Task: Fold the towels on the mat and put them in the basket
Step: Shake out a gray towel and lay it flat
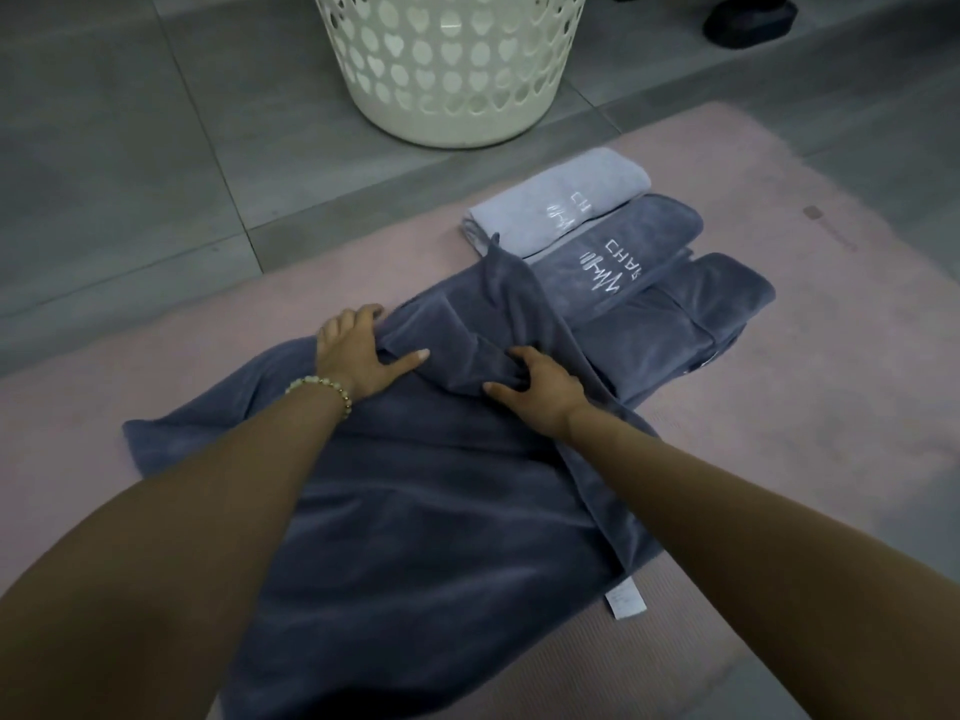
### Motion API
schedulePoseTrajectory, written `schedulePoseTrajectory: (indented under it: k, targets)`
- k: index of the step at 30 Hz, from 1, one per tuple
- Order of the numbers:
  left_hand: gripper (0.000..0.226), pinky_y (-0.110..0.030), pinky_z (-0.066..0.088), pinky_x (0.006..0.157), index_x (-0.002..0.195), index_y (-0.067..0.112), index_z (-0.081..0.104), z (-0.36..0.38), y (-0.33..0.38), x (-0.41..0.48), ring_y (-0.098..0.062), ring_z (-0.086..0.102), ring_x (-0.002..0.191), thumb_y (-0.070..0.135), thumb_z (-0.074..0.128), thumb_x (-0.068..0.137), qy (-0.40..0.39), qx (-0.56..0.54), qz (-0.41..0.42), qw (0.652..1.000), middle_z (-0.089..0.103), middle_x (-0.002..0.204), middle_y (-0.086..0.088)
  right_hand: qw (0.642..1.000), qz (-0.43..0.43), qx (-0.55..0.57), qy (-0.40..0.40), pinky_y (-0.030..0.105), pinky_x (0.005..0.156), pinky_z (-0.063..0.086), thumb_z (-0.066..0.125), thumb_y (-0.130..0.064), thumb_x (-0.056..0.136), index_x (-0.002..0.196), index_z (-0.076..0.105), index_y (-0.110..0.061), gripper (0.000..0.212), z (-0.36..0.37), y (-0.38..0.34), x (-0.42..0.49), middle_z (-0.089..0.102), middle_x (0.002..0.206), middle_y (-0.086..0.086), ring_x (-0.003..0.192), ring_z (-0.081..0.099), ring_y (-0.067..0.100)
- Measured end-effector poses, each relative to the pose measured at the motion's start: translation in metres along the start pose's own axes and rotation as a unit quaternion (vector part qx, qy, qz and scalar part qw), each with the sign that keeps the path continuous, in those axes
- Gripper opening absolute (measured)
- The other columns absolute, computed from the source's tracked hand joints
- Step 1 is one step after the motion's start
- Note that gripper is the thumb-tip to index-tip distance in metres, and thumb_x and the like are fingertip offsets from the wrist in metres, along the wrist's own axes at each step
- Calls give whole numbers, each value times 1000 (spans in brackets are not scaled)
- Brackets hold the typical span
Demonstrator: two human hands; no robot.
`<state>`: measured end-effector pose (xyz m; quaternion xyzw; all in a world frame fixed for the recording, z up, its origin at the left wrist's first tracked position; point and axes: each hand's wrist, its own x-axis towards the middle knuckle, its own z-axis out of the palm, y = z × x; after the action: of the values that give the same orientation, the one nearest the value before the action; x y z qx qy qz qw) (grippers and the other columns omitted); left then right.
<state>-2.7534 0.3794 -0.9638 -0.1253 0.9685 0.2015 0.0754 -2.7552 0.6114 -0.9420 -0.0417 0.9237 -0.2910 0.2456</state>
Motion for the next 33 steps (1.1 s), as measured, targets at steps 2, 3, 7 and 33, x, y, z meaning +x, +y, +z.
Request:
schedulePoseTrajectory:
  k: [2, 3, 7, 33]
  targets:
    - [61, -31, 44, 84, 111, 7, 58, -6, 9, -1, -22, 54, 95, 55, 68, 76, -48, -106, 19, 993, 59, 100, -7, 996, 6, 85, -17, 37, 102, 40, 68, -44, 81, 116, 58, -19, 45, 2, 0, -1, 63, 113, 3, 110, 57, 22]
    - [51, -26, 43, 73, 96, 1, 62, -8, 16, -4, -17, 53, 82, 48, 68, 79, -78, -183, 24, 980, 59, 86, -5, 990, -4, 135, -27, 32, 92, 46, 72, -41, 80, 99, 63, -16, 32, 2, -2, -4, 65, 94, 2, 94, 60, 18]
    - [31, -12, 50, 73, 101, 2, 68, -34, 30, -31, -6, 61, 82, 30, 60, 90, -100, -363, 21, 926, 69, 94, -3, 956, -41, 276, -92, 29, 75, 49, 78, -39, 73, 87, 66, -2, 41, -12, -15, -26, 62, 75, 3, 74, 58, 13]
    - [64, -31, 50, 88, 128, -1, 51, -26, 9, -105, -26, 59, 103, 47, 61, 87, -172, -502, -321, 784, 60, 121, -18, 917, -121, 215, -313, 13, 71, 47, 69, -25, 86, 79, 70, -18, 11, 51, -63, -123, 65, 71, -10, 69, 57, -3]
